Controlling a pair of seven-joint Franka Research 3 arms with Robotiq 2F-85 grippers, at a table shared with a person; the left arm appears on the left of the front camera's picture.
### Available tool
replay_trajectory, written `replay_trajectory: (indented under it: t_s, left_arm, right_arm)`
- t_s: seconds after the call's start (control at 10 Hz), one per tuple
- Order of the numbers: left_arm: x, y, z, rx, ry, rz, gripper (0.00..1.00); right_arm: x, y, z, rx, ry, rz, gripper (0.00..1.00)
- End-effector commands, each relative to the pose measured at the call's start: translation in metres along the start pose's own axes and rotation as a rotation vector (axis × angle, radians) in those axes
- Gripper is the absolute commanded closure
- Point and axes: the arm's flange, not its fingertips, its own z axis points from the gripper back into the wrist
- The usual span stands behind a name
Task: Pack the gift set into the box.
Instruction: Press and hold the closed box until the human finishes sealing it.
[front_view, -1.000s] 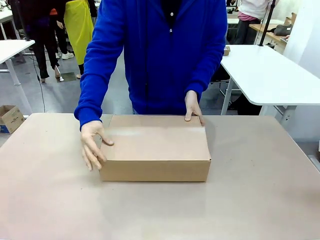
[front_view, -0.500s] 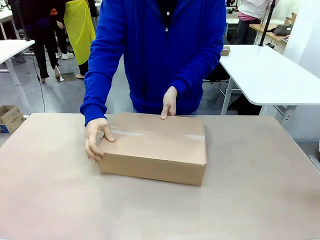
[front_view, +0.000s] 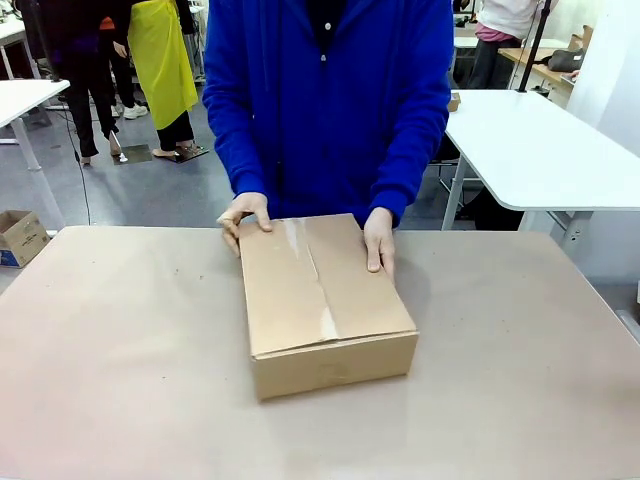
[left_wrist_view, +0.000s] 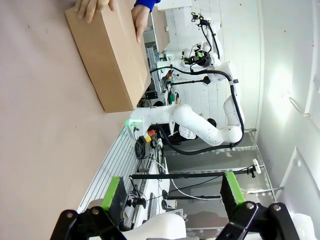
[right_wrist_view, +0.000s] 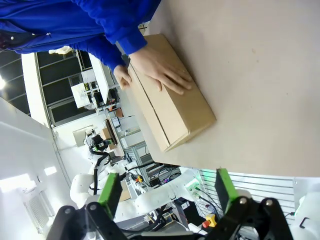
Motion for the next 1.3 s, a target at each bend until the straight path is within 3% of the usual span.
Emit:
replay_trajectory:
  t_s: [0.0, 0.6, 0.7, 0.8, 0.9, 1.0, 1.1, 1.2]
  left_arm:
    - [-0.001, -0.001, 0.001, 0.006, 0.004, -0.003, 0.0]
    - [0.0, 0.0, 0.0, 0.0, 0.0, 0.0, 0.0]
    - [0.03, -0.014, -0.05, 0.051, 0.183, -0.135, 0.0]
    - [0.049, -0.024, -0.095, 0.099, 0.226, -0.272, 0.0]
    - [0.06, -0.028, -0.144, 0.103, 0.296, -0.383, 0.0]
    - [0.069, -0.022, -0.187, 0.081, 0.296, -0.479, 0.0]
    - [0.07, -0.008, -0.215, 0.043, 0.315, -0.469, 0.0]
    - [0.069, -0.002, -0.199, 0.01, 0.264, -0.452, 0.0]
  right_arm:
    - [0.001, 0.0, -0.001, 0.027, 0.0, 0.025, 0.0]
    - [0.0, 0.0, 0.0, 0.0, 0.001, -0.001, 0.0]
    - [-0.001, 0.034, -0.041, -0.056, 0.088, 0.204, 0.0]
    - [-0.007, 0.062, -0.083, -0.061, 0.191, 0.406, 0.0]
    - [-0.022, 0.08, -0.127, -0.017, 0.361, 0.603, 0.0]
    - [-0.039, 0.087, -0.17, 0.037, 0.511, 0.775, 0.0]
    - [-0.052, 0.079, -0.208, 0.068, 0.581, 0.876, 0.0]
    - [-0.053, 0.066, -0.209, 0.021, 0.581, 0.887, 0.0]
